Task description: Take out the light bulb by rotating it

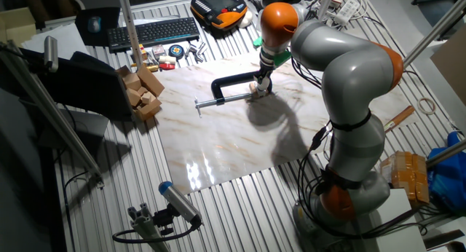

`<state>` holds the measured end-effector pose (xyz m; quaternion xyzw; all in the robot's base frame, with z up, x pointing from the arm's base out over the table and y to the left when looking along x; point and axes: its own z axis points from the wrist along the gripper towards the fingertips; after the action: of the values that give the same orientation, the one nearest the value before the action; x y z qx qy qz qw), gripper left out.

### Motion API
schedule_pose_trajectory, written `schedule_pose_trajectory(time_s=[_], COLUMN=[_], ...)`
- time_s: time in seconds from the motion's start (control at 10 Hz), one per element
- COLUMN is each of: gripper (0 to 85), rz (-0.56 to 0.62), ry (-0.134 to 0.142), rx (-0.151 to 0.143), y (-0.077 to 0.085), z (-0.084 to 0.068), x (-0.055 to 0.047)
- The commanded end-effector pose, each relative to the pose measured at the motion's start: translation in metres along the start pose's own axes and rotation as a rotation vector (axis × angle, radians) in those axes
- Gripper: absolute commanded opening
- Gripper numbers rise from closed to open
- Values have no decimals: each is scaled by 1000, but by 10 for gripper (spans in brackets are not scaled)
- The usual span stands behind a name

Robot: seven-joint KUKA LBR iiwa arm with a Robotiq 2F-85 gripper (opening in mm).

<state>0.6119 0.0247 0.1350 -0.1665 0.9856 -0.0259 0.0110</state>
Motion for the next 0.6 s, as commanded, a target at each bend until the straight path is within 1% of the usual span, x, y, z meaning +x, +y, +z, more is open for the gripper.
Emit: schedule_pose_trajectory(time_s=[0.0, 0.1, 0.2, 0.3, 0.4, 0.5], gripper=[510, 680, 850, 850, 850, 850], rz=[191, 329, 462, 612, 752, 889], ry=[10, 15, 2, -16, -21, -14], rx=[-7, -1, 12, 16, 19, 32], y=[0, -1, -1, -1, -1, -2], z=[-1, -2, -3, -3, -3, -3], x=[0, -2, -2, -3, -3, -4])
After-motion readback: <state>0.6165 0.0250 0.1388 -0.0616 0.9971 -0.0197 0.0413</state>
